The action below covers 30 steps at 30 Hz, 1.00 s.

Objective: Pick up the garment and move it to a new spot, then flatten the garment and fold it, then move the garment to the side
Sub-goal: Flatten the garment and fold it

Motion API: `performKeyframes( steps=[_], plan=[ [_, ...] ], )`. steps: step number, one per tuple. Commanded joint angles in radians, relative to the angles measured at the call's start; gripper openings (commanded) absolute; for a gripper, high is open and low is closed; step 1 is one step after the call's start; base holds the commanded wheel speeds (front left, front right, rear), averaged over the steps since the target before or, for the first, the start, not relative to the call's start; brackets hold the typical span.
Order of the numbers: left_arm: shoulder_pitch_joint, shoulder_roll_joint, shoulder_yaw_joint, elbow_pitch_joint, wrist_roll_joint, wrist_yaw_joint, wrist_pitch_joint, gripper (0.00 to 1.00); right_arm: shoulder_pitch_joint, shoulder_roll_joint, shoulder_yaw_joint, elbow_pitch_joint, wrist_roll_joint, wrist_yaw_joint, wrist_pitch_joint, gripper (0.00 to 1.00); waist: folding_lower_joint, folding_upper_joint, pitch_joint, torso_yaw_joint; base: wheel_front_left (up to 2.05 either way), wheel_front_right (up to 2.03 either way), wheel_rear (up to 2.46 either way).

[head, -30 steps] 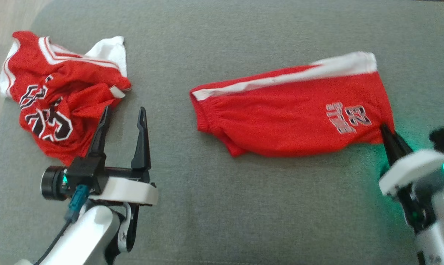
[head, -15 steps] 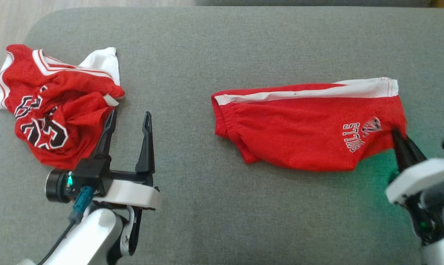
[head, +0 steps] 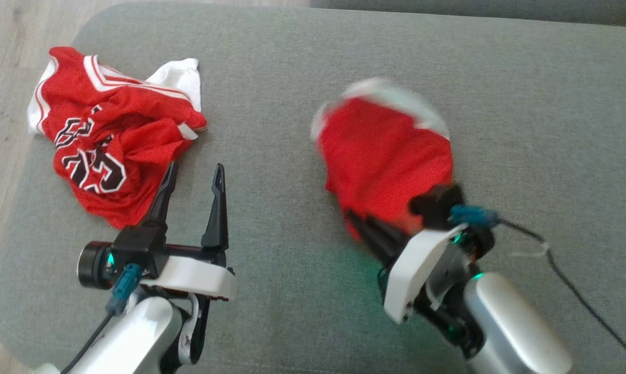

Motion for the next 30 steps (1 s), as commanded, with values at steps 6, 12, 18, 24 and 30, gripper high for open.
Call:
performKeyframes(
  steps=[6, 12, 18, 24, 30],
  plan=[
    [-0.018, 0.010, 0.045, -0.008, -0.006, -0.002, -0.022, 1.00, 0.014, 0.027, 0.065, 0.064, 0.047, -0.001, -0.092, 1.00, 0.0000, 0.0000, 0.022, 0.026, 0.00, 0.00, 0.00],
    [-0.009, 0.006, 0.060, 0.005, -0.022, 0.000, -0.030, 1.00, -0.001, 0.003, 0.068, 0.022, 0.089, -0.001, -0.228, 1.00, 0.0000, 0.0000, 0.021, 0.016, 0.00, 0.00, 0.00],
    [0.005, 0.028, 0.077, 0.008, -0.006, 0.017, -0.047, 1.00, 0.011, -0.042, -0.101, -0.042, -0.015, -0.001, -0.388, 1.00, 0.0000, 0.0000, -0.002, -0.012, 0.00, 0.00, 0.00],
    [0.027, 0.057, 0.090, 0.005, 0.009, 0.034, -0.056, 1.00, 0.103, -0.030, -0.408, -0.143, -0.185, -0.001, -0.374, 1.00, 0.0000, 0.0000, -0.023, -0.036, 0.00, 0.00, 0.00],
    [0.065, 0.096, 0.105, 0.000, 0.011, 0.048, -0.059, 1.00, 0.220, 0.011, -0.559, -0.269, -0.250, -0.001, -0.292, 1.00, 0.0000, 0.0000, -0.053, -0.057, 0.00, 0.00, 0.00]
  ],
)
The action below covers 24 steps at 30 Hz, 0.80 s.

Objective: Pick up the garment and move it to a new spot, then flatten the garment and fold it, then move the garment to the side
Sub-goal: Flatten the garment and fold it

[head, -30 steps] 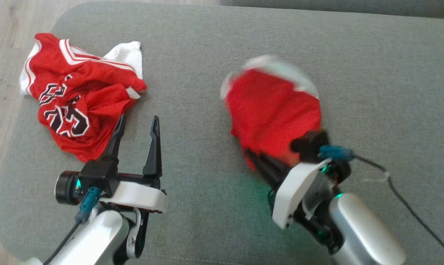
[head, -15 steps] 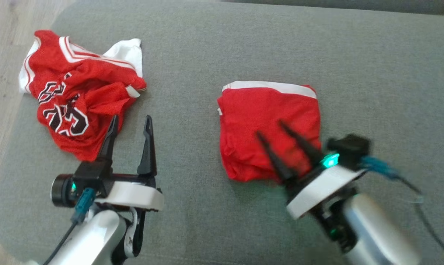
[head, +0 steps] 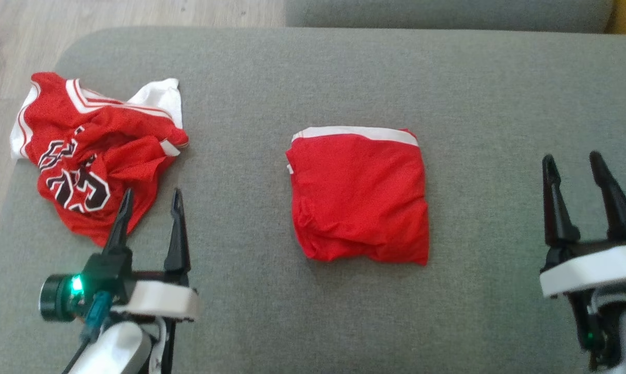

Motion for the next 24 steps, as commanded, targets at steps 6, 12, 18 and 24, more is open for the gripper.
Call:
performKeyframes(
  steps=[6, 12, 18, 24],
  plan=[
    [0.029, 0.070, 0.041, -0.046, 0.006, 0.020, 0.009, 1.00, 0.083, 0.040, 0.009, -0.128, -0.022, -0.001, 0.054, 1.00, 0.0000, 0.0000, -0.054, -0.020, 0.00, 0.00, 0.00],
    [0.069, 0.090, 0.032, -0.057, 0.000, 0.026, 0.019, 1.00, 0.152, 0.062, 0.037, -0.153, -0.016, -0.001, 0.078, 1.00, 0.0000, 0.0000, -0.094, -0.026, 0.00, 0.00, 0.00],
    [0.091, 0.089, 0.014, -0.052, -0.015, 0.004, 0.027, 1.00, 0.202, 0.069, 0.048, -0.161, -0.015, -0.001, 0.091, 1.00, 0.0000, 0.0000, -0.129, -0.031, 0.00, 0.00, 0.00],
    [0.100, 0.090, 0.010, -0.048, -0.034, -0.010, 0.037, 1.00, 0.225, 0.072, 0.054, -0.169, -0.011, -0.001, 0.097, 1.00, 0.0000, 0.0000, -0.139, -0.041, 0.00, 0.00, 0.00]
  ],
)
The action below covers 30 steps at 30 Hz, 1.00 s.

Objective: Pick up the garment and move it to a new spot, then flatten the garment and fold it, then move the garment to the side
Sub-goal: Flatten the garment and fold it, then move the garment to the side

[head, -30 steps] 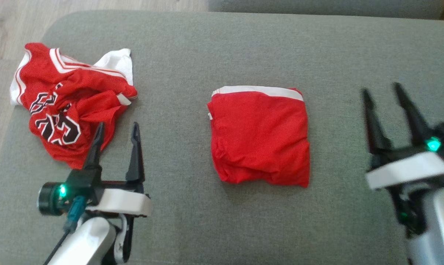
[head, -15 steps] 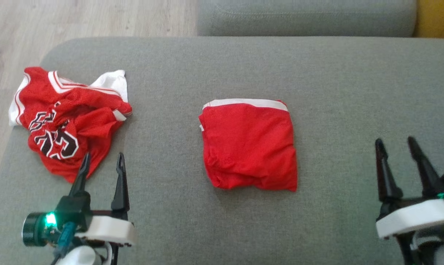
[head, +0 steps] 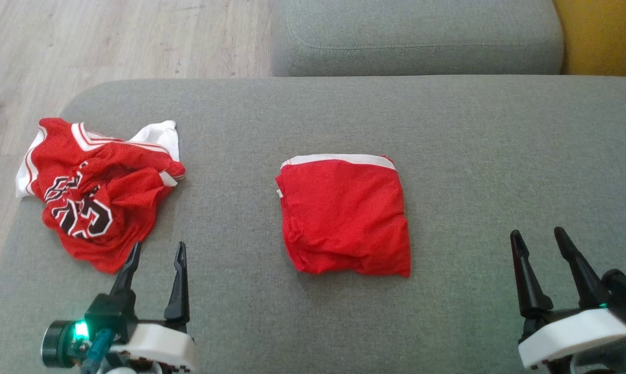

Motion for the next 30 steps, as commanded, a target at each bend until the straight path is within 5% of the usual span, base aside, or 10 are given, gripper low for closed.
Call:
performKeyframes(
  steps=[1, 21, 30],
  plan=[
    [-0.037, 0.033, 0.044, -0.022, -0.004, 0.000, -0.001, 1.00, -0.027, -0.007, 0.025, -0.043, 0.004, -0.001, -0.001, 1.00, 0.0001, 0.0000, 0.000, -0.001, 0.00, 0.00, 0.00],
    [-0.064, 0.028, 0.048, -0.017, -0.007, 0.000, -0.007, 1.00, -0.068, -0.006, 0.023, -0.033, -0.007, -0.001, 0.017, 1.00, 0.0001, 0.0000, 0.035, -0.005, 0.00, 0.00, 0.00],
    [-0.185, -0.031, 0.059, -0.013, 0.050, -0.025, -0.052, 1.00, -0.290, -0.057, 0.090, 0.226, 0.038, -0.001, 0.040, 1.00, 0.0001, 0.0000, 0.180, 0.074, 0.00, 0.00, 0.00]
  ],
)
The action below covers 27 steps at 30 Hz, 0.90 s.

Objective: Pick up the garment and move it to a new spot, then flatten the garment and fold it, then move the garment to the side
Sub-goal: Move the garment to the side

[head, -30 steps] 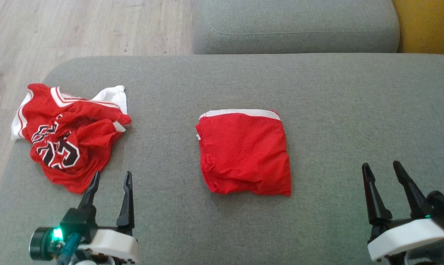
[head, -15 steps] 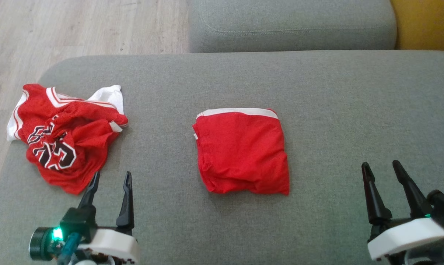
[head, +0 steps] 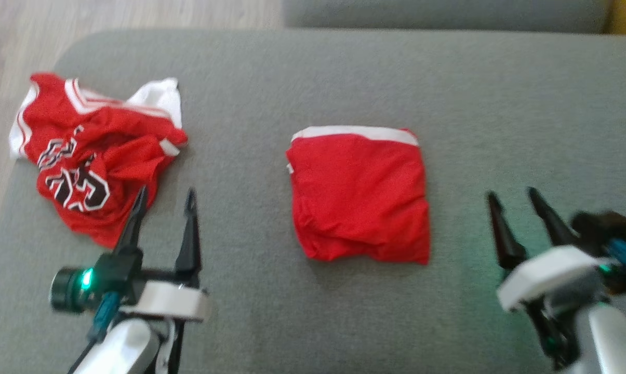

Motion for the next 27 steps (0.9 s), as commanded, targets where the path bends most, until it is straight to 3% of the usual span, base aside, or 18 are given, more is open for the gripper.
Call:
performKeyframes(
  steps=[1, 5, 10, 15, 16, 17, 23, 27],
  plan=[
    [-0.066, 0.003, 0.054, -0.015, 0.017, -0.011, -0.017, 1.00, -0.074, -0.014, 0.061, 0.017, 0.023, -0.001, 0.006, 1.00, -0.0002, 0.0000, 0.060, 0.052, 0.00, 0.00, 0.00],
    [-0.097, -0.047, 0.068, 0.004, 0.044, -0.030, -0.027, 1.00, -0.162, -0.012, 0.130, 0.147, 0.066, -0.001, 0.022, 1.00, -0.0002, 0.0000, 0.095, 0.091, 0.00, 0.00, 0.00],
    [-0.103, -0.103, 0.106, 0.010, 0.101, -0.060, -0.030, 1.00, -0.229, -0.010, 0.165, 0.295, 0.105, -0.001, 0.124, 1.00, -0.0002, 0.0000, 0.109, 0.119, 0.00, 0.00, 0.00],
    [-0.086, -0.143, 0.152, 0.009, 0.152, -0.091, -0.030, 1.00, -0.254, -0.017, 0.169, 0.359, 0.113, -0.001, 0.208, 1.00, -0.0002, 0.0000, 0.110, 0.131, 0.00, 0.00, 0.00],
    [-0.081, -0.152, 0.164, 0.010, 0.163, -0.100, -0.030, 1.00, -0.257, -0.017, 0.171, 0.364, 0.120, -0.001, 0.221, 0.54, -0.0002, 0.0000, 0.109, 0.133, 0.00, 0.00, 0.00],
    [-0.076, -0.161, 0.175, 0.010, 0.174, -0.109, -0.030, 1.00, -0.260, -0.018, 0.172, 0.365, 0.124, -0.001, 0.225, 0.00, -0.0002, 0.0000, 0.108, 0.134, 0.00, 0.00, 0.00],
    [-0.042, -0.208, 0.252, 0.000, 0.241, -0.158, -0.030, 1.00, -0.267, -0.054, 0.188, 0.316, 0.097, -0.001, 0.144, 0.00, -0.0002, 0.0000, 0.094, 0.115, 0.00, 0.00, 0.00],
    [-0.016, -0.231, 0.296, -0.007, 0.281, -0.189, -0.030, 1.00, -0.258, -0.092, 0.203, 0.289, 0.080, -0.001, 0.100, 0.00, -0.0002, 0.0000, 0.086, 0.064, 0.00, 0.00, 0.00]
  ],
)
